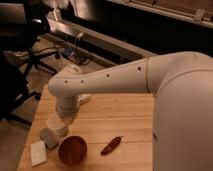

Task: Place the ceramic cup in the ceramic bowl

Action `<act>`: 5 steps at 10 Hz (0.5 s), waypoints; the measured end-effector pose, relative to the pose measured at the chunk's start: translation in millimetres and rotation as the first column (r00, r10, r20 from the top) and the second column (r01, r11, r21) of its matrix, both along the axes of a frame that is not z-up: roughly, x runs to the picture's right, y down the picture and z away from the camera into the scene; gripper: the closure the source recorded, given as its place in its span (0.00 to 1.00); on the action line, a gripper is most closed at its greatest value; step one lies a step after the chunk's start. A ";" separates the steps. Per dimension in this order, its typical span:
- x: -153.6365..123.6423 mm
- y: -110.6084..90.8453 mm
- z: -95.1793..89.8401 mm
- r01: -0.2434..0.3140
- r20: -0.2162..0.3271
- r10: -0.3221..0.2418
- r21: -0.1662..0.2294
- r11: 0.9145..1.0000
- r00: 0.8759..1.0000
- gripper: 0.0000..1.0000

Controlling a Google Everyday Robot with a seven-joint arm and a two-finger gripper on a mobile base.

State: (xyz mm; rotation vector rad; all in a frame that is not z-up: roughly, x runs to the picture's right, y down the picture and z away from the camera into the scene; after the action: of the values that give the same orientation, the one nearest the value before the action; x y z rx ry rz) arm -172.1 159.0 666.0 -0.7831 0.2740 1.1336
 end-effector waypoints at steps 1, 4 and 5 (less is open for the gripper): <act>5.0 10.6 -3.0 0.015 0.002 -0.015 -0.004 1.000 1.000 1.00; 23.1 38.3 -3.4 0.033 -0.030 -0.033 -0.014 0.999 0.999 1.00; 30.8 49.7 -1.4 0.039 -0.044 -0.040 -0.017 0.999 0.998 0.96</act>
State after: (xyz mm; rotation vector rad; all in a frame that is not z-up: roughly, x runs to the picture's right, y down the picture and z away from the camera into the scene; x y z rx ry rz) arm -141.2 208.7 664.6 -0.7644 0.3344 1.1138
